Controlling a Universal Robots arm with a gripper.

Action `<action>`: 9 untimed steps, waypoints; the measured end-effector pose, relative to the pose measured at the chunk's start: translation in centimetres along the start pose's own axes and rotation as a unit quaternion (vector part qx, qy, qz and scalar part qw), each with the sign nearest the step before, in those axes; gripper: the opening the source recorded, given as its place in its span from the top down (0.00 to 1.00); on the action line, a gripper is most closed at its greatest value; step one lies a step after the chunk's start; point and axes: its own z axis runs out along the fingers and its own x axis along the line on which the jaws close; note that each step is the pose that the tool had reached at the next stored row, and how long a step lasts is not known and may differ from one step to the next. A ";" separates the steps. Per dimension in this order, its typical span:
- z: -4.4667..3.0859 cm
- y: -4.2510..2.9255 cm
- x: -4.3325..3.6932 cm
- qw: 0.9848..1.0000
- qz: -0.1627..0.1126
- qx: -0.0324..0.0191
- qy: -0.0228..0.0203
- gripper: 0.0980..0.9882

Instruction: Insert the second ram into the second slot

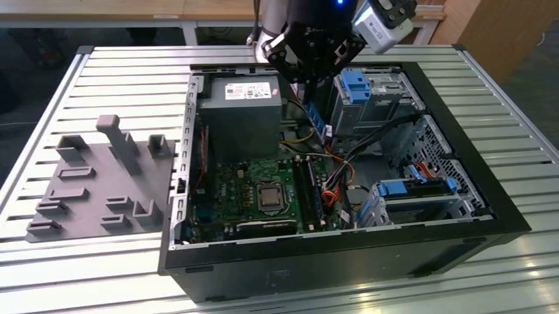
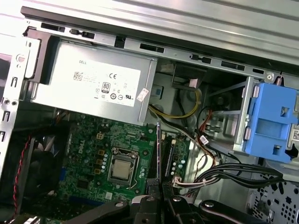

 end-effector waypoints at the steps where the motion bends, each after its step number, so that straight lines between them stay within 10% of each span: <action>1: 0.00 0.00 0.00 1.000 0.003 0.000 0.000 0.96; 9: 0.10 0.00 0.00 1.000 0.006 0.000 0.000 0.96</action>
